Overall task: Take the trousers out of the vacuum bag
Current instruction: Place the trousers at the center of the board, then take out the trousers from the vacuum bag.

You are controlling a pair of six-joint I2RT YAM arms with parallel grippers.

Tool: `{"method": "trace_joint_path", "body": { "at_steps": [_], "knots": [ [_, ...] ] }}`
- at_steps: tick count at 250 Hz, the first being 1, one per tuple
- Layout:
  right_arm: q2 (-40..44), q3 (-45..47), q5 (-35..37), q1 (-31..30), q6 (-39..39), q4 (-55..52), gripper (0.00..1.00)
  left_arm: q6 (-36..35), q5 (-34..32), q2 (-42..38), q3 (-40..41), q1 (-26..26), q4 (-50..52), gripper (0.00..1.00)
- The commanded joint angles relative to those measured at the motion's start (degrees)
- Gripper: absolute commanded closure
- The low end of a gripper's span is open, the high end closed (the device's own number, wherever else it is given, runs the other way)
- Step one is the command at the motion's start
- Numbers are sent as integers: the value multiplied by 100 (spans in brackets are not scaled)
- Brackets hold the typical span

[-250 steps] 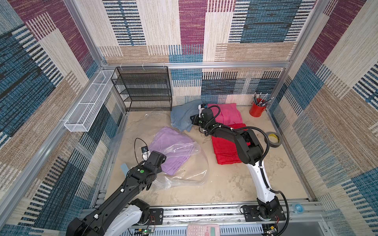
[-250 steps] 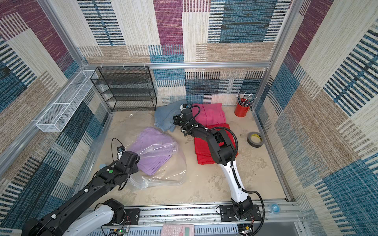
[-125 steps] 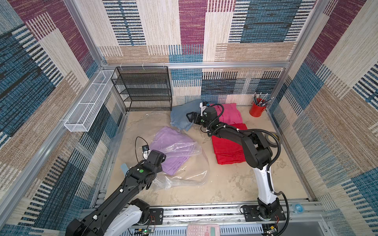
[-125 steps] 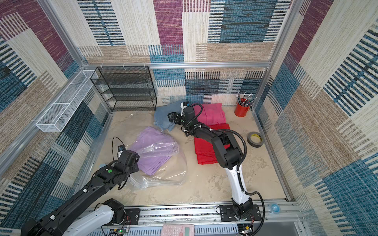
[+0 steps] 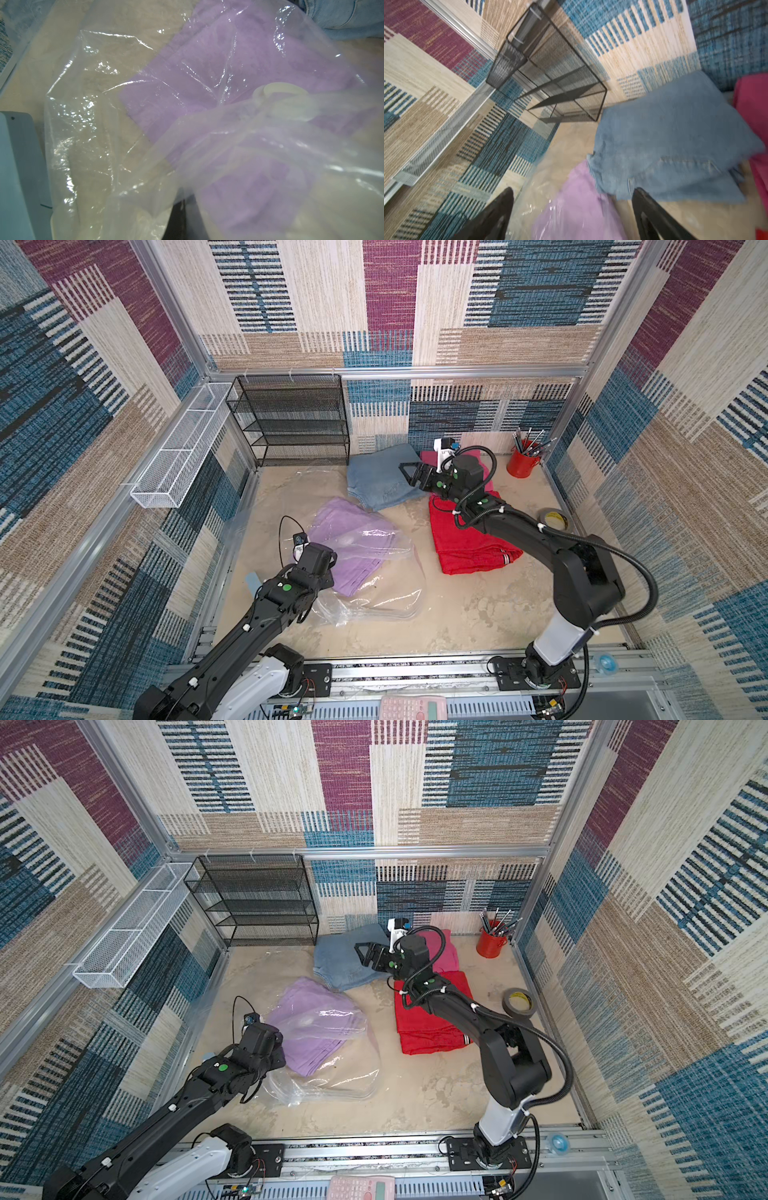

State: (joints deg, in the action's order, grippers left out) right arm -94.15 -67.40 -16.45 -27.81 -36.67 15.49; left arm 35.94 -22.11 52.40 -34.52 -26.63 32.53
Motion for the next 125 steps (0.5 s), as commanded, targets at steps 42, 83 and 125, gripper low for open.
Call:
{"method": "trace_joint_path", "body": {
  "at_steps": [42,83,125],
  "knots": [
    [2521,2180,603,-856,-756,-592,17,-102,204,234,-168,0,-446,100],
    [3363,2887,1258,-1681,-1398,-658,29,-151,181,287,-192,-9,-556,100],
    [3431,3275,1533,-2332,-1896,-391,33,-236,169,363,-159,-9,-768,100]
  ]
}}
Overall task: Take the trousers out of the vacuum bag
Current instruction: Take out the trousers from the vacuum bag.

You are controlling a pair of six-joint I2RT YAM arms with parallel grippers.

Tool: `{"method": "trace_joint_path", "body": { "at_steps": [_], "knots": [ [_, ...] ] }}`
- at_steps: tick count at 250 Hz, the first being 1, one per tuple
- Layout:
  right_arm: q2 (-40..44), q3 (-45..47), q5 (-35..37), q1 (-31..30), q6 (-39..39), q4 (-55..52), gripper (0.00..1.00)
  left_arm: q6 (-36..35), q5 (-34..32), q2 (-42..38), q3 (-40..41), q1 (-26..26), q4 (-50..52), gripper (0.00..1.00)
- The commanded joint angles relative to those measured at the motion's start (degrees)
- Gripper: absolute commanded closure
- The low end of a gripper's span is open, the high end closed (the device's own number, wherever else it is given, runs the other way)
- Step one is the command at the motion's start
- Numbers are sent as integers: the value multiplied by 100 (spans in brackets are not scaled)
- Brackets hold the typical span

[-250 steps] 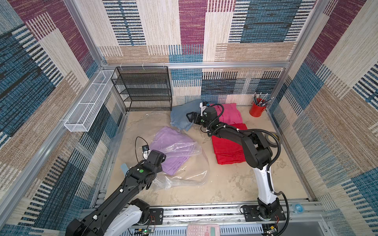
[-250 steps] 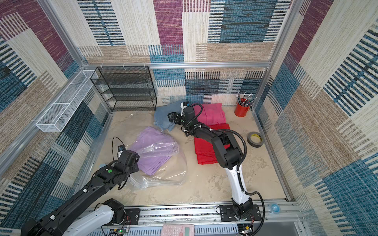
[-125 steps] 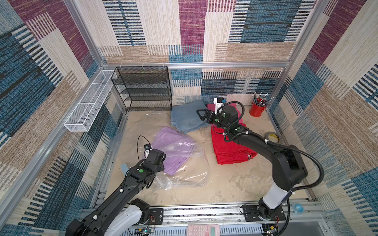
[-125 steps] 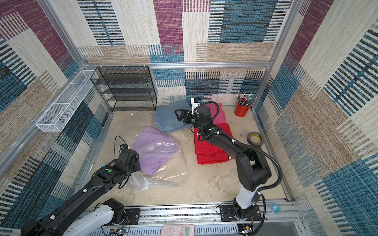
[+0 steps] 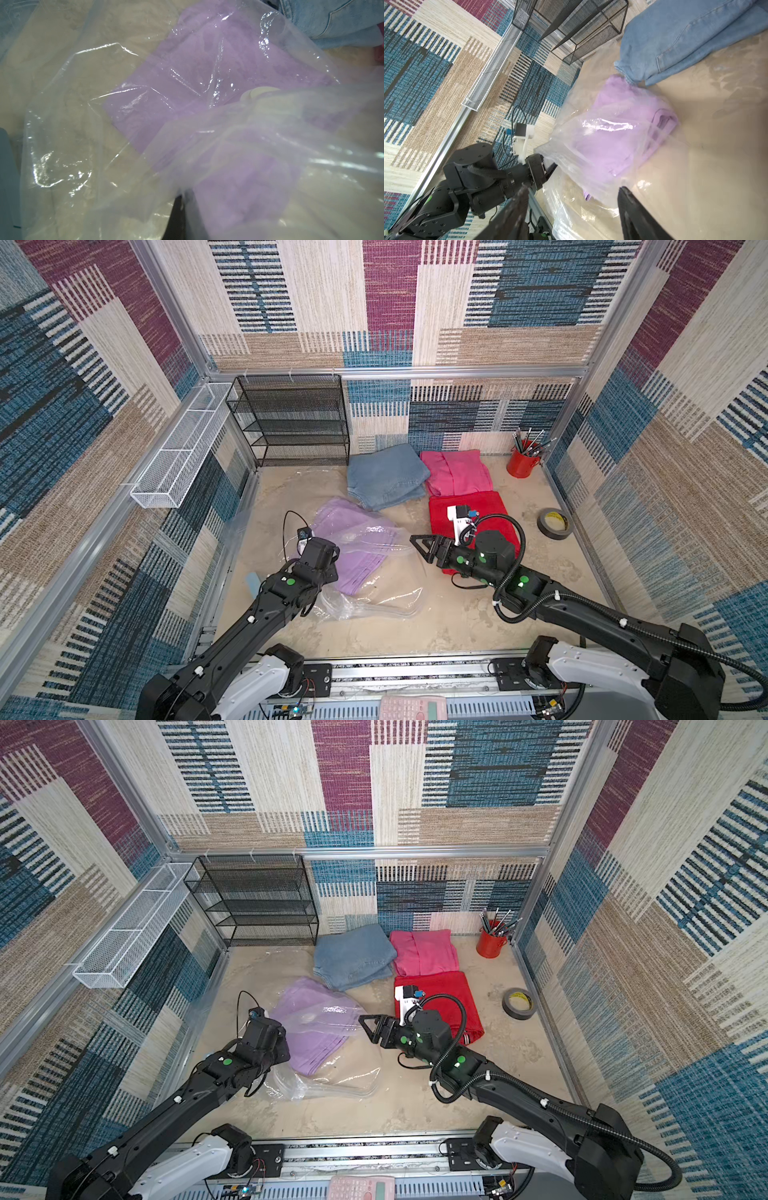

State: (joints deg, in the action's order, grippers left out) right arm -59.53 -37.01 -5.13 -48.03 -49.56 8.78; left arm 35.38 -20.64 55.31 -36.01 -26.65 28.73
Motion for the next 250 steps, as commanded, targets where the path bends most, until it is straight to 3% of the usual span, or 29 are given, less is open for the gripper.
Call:
{"method": "trace_joint_path", "body": {
  "at_steps": [1,20,48,72,135,179,207,250],
  "knots": [
    [-41,255,395,-329,-629,317,33,-184,19,79,-11,-6,-391,100],
    [-385,489,276,-617,-1018,1082,33,-237,-44,170,-12,-2,-480,100],
    [-1116,75,265,-841,-873,799,33,-268,-29,270,-28,-6,-572,100],
    [-1644,245,65,-848,-1159,1376,33,-298,18,288,-41,-6,-646,100],
    [-2925,-4,-225,-499,-1396,2017,33,-341,146,190,-33,-6,-660,100],
    [-3779,-363,-511,-240,-1444,2382,33,-256,583,137,48,-15,-767,100],
    [-3972,-745,-419,-407,-1327,2259,35,-113,708,136,67,-75,-818,100],
    [-3509,-1061,300,-1047,-801,1633,34,74,635,286,-39,-165,-950,100]
  ]
}}
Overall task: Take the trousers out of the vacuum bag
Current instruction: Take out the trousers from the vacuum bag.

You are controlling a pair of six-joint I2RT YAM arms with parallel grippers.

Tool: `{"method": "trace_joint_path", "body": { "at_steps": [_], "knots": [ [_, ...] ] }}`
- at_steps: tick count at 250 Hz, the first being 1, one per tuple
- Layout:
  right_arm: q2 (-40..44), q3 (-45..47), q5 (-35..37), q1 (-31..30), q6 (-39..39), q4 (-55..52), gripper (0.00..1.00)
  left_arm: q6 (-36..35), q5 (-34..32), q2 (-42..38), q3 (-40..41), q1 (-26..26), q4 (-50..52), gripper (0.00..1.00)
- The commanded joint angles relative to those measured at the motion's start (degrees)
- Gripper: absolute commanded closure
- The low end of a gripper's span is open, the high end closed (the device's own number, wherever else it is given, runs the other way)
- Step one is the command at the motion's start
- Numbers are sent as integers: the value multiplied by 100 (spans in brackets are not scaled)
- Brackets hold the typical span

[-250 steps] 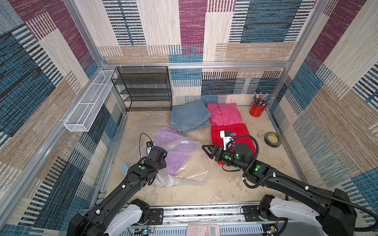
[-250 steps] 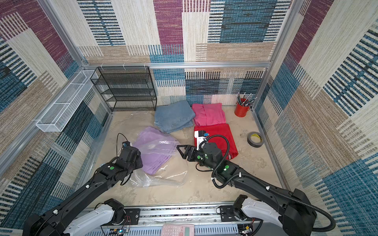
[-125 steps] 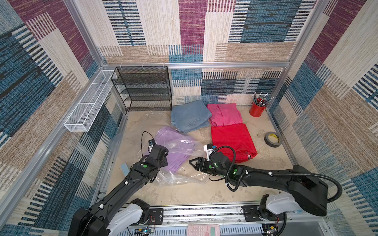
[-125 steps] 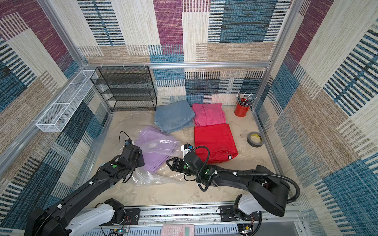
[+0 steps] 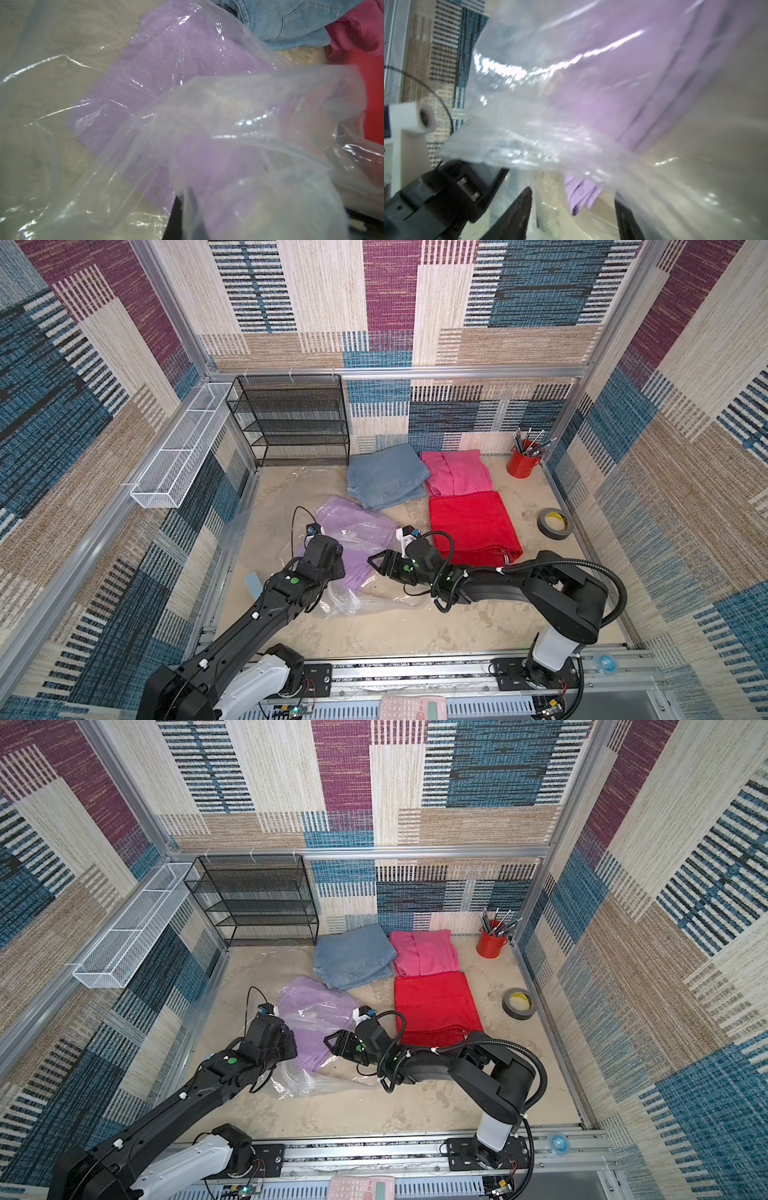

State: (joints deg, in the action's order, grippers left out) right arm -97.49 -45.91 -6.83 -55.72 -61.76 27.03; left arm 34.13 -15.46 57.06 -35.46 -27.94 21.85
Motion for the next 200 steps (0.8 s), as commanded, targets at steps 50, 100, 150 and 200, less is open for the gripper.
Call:
{"method": "trace_joint_path", "body": {
  "at_steps": [50,100,150,200],
  "knots": [
    [614,-89,936,-651,465,-686,34,160,-9,448,-404,-49,-367,100],
    [71,-49,654,-357,159,-345,34,97,26,395,-449,-54,-414,100],
    [-486,-275,472,19,56,-169,34,24,164,321,-352,-88,-411,100],
    [-954,-532,411,127,-117,-242,34,38,268,340,-251,-191,-457,100]
  ]
}}
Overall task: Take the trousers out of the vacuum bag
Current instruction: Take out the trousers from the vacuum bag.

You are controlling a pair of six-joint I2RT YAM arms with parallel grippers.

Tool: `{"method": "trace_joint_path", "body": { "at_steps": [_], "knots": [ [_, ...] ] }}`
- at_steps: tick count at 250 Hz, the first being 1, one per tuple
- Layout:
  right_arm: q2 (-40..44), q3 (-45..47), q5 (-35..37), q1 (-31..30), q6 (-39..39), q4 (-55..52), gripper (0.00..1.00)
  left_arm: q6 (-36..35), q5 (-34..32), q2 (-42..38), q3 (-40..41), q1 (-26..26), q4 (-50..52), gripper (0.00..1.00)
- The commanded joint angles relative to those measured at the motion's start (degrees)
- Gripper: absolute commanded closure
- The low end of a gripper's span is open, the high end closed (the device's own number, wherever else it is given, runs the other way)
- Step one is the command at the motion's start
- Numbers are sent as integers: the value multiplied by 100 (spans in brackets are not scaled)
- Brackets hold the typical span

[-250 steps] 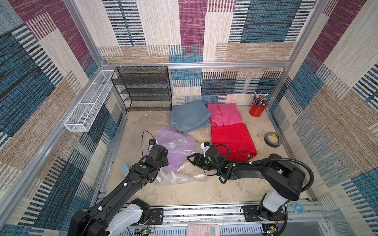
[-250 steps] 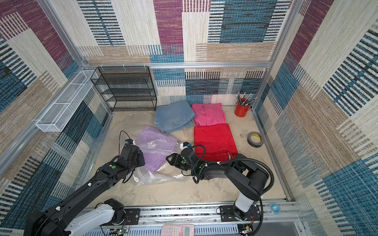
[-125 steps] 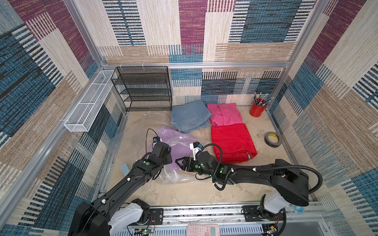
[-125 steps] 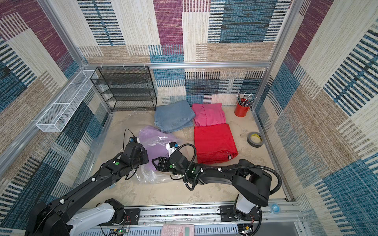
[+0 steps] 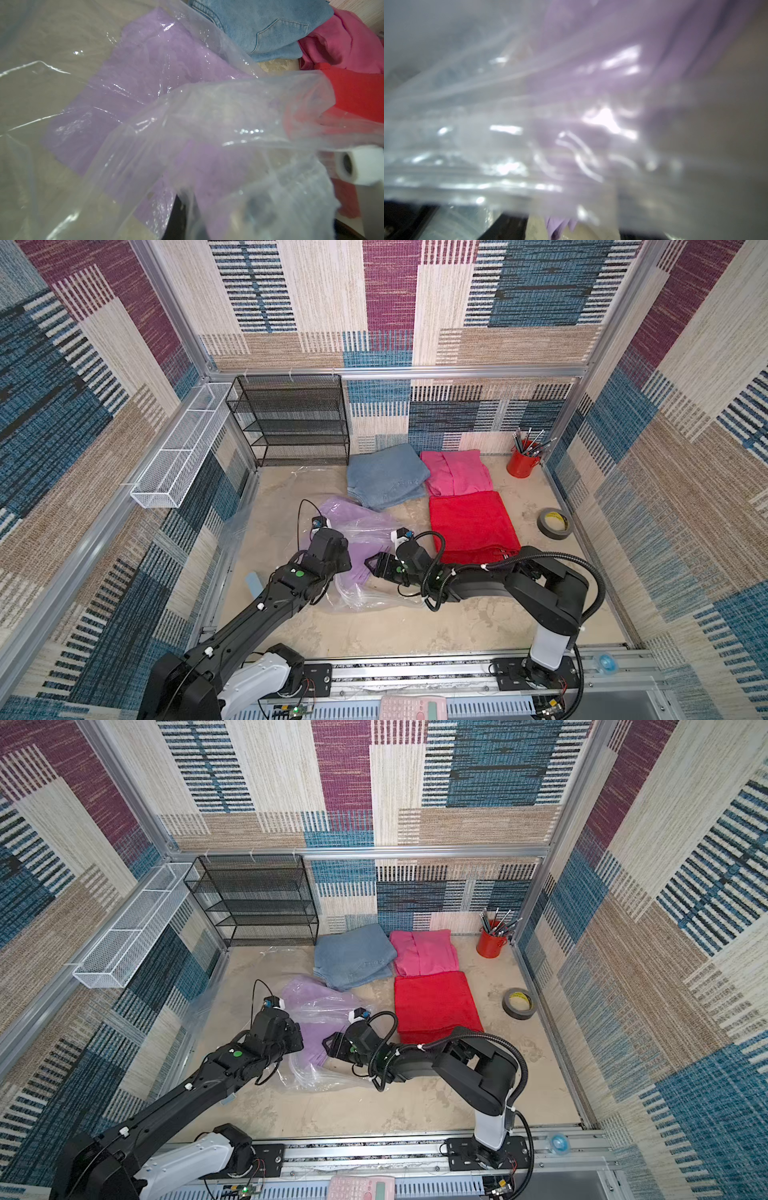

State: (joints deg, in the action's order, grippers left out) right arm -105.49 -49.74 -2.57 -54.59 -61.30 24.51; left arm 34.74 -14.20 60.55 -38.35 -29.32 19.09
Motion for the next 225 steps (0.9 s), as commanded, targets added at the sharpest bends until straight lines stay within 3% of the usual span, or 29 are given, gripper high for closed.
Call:
{"method": "trace_joint_path", "body": {
  "at_steps": [1,99,225],
  "knots": [
    [-155,-154,-20,12,-163,5,34,-17,139,-9,38,-55,-184,100],
    [-295,-830,187,-717,366,-533,34,-147,5,510,-247,-100,-498,100],
    [-524,-309,471,38,-18,-276,28,-277,195,555,-288,-100,-456,100]
  ]
}}
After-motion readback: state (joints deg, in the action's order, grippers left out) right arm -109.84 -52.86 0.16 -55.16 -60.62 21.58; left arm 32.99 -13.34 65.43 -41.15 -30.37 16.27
